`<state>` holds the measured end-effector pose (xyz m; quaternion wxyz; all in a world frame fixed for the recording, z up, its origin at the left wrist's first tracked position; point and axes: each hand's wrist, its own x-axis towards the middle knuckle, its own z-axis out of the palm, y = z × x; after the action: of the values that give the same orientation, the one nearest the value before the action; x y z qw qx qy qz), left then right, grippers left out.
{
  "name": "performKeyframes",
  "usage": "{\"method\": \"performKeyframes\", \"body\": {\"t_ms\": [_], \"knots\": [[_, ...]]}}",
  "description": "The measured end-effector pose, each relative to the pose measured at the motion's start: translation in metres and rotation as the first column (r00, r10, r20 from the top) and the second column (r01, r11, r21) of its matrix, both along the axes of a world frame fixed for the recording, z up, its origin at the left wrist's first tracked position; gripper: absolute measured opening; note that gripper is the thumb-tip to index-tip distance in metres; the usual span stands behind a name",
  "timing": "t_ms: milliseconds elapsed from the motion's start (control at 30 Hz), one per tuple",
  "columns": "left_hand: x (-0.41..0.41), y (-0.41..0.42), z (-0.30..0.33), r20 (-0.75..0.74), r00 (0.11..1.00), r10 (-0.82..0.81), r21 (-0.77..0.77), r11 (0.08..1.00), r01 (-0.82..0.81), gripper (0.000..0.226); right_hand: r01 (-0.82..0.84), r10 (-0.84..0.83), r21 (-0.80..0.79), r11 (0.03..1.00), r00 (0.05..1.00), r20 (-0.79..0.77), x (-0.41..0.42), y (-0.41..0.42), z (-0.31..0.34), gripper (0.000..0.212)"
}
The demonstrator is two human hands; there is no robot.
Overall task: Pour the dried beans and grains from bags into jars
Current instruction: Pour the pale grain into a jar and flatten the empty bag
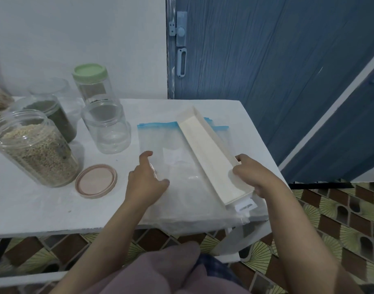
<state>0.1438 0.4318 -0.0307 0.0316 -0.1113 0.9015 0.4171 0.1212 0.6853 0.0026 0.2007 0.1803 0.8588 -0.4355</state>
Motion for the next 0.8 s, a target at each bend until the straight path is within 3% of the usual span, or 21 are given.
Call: {"method": "performKeyframes", "body": {"t_ms": [167,300,500,600,800], "knots": [[-0.005,0.002,-0.001,-0.078,0.982,0.172,0.218,0.964,-0.152,0.050,0.082,-0.094,-0.170,0.982,0.993,-0.066,0.000,0.001,0.005,0.030],[-0.007,0.003,-0.004,-0.213,0.960,0.180,0.219,0.967,-0.132,0.037,0.179,-0.183,-0.210,0.961,0.983,-0.002,0.001,0.009,0.003,0.024],[-0.009,0.007,-0.010,0.001,0.983,0.182,0.356,0.919,-0.170,0.069,0.189,-0.183,-0.166,0.968,0.982,0.052,0.009,0.014,0.004,0.022],[-0.014,0.003,-0.012,0.056,0.978,0.199,0.408,0.890,-0.204,0.032,0.169,-0.181,-0.175,0.970,0.982,-0.057,0.012,0.011,0.010,0.026],[-0.024,0.000,-0.003,0.061,0.985,0.164,0.394,0.902,-0.175,0.044,0.197,-0.253,-0.239,0.951,0.939,-0.232,0.004,0.004,0.016,0.027]]}}
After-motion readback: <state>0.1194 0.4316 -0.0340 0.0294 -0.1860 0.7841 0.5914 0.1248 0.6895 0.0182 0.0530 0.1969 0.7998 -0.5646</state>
